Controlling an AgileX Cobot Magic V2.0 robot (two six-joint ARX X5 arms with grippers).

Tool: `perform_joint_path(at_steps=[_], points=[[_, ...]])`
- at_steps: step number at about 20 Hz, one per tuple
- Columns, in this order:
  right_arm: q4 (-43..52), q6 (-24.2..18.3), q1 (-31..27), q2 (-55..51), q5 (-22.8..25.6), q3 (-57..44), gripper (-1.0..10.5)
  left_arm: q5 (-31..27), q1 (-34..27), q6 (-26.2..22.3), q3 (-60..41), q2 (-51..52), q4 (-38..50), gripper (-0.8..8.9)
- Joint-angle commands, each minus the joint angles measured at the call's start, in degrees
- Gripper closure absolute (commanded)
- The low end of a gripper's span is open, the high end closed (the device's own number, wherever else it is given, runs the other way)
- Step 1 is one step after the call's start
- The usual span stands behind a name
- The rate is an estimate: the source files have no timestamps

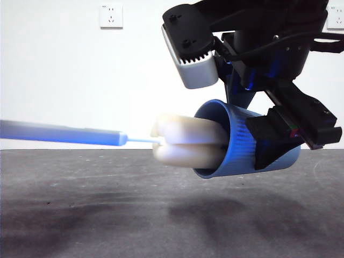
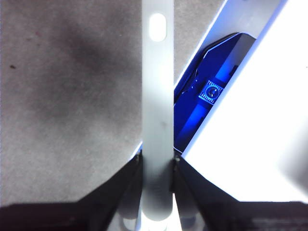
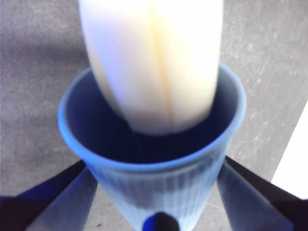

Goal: Pick up the cup brush,pick up the cup,insert the brush into the cup,clean the cup,put the cup brush back,put the cup back to the fixed position on the table

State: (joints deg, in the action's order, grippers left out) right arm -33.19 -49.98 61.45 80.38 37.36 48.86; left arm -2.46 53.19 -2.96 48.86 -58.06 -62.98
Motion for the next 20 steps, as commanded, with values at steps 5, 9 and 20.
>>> perform_joint_path(at_steps=[5,9,20], points=[[1.44,0.66,0.13,0.31,0.09,0.24,9.6,3.08,0.11,0.37,0.42,-3.17,6.49,8.22],[1.86,0.66,0.24,0.31,-0.2,0.24,9.6,4.68,0.11,0.46,0.42,-8.81,14.38,8.22],[-0.76,2.8,0.15,0.31,-0.66,0.24,9.6,-0.15,0.09,1.73,4.13,-9.01,7.34,8.22]])
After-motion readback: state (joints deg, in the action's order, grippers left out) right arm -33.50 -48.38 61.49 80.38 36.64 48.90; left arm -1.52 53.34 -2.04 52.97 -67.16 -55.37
